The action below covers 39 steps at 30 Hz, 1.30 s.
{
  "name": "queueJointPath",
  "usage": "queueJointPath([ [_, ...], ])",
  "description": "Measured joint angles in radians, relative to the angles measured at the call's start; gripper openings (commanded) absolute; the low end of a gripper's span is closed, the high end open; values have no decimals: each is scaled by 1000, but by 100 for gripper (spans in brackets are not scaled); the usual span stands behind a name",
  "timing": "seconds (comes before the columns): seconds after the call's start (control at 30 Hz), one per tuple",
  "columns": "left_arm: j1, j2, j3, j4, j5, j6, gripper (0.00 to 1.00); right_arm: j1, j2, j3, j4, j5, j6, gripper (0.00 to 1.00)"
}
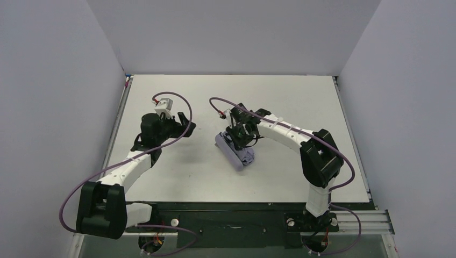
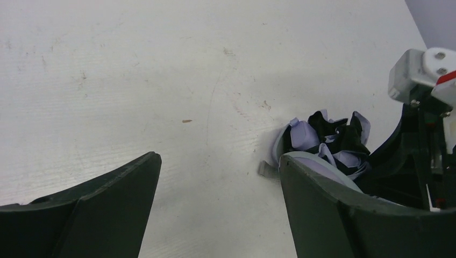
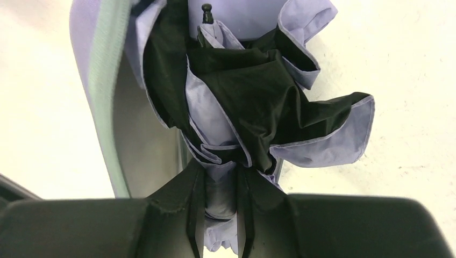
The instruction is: Open the umbrella
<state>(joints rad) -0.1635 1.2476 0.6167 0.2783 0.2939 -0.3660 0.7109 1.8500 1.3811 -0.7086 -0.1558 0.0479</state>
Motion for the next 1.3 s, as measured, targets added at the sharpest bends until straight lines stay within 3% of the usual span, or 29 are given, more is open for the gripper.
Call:
queueJointPath([
  [0.3,-1,-23,15,-72,43,102,90,-71,-2,96,15,-180,66,0],
  [0.43,-21,-23,73,-114,85,169,91,-170,-19,96,31,-309,120,0],
  [0.67,-203,43,248,-178,108,310,93,-383,-114,88,159,-565,272,0],
  [0.8,-408,197,449,-285,77,404,99,-474,-185,47,201,-628,312,0],
  [0.97,-592,475,778,-478,11,483,97,-608,-209,-11,175,-632,288,0],
  [1.1,-677,706,1015,-628,-61,531,97,-725,-209,-49,120,-599,246,0],
  [1.3,-731,926,1184,-857,-161,595,99,-815,-210,-52,54,-571,181,0],
])
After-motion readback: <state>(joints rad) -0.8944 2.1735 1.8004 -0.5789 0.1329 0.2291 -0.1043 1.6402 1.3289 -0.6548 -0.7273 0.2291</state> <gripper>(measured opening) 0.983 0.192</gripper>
